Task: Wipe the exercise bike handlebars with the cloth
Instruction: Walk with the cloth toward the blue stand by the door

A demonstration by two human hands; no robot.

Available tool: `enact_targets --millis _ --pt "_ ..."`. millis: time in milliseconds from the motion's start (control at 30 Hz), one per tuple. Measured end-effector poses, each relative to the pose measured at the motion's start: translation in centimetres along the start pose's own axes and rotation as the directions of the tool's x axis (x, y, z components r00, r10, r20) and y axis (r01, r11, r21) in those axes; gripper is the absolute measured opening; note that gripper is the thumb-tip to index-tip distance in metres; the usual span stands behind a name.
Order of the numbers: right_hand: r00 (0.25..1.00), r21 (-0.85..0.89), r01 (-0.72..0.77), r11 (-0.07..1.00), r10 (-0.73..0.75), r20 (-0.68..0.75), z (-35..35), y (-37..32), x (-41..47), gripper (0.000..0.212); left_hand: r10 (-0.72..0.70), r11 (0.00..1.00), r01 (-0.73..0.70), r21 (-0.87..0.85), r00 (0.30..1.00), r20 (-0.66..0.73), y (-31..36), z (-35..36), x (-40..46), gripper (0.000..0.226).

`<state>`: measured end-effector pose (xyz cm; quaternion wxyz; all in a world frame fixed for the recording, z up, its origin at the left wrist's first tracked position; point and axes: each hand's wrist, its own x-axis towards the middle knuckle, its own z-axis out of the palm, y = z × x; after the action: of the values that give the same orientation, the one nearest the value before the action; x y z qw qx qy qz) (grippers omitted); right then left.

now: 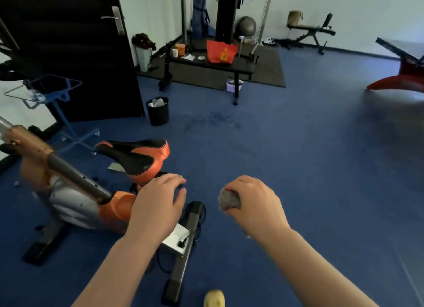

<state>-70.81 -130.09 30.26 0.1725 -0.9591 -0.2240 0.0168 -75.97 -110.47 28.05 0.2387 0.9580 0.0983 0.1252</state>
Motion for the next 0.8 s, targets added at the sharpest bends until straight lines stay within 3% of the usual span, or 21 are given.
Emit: enact_targets --millis 133,600,800 --pt "0.998 0.018 0.026 1.0 -0.027 0.059 0.1 4.2 4.8 0.029 -0.073 0.997 0.073 -0.026 0.997 -0.004 1.4 4.2 5.0 0.026" --pt "0.999 0.051 0.032 0.998 -0.033 0.024 -6.0 19.3 27.4 0.028 -0.178 0.984 0.178 0.011 0.984 -0.026 7.7 11.6 25.8 0.029" --pt "0.984 0.086 0.156 0.984 -0.162 0.079 -6.1 25.1 39.5 0.022 -0.33 0.938 0.338 0.078 0.939 -0.103 8.8 14.8 34.0 0.033"
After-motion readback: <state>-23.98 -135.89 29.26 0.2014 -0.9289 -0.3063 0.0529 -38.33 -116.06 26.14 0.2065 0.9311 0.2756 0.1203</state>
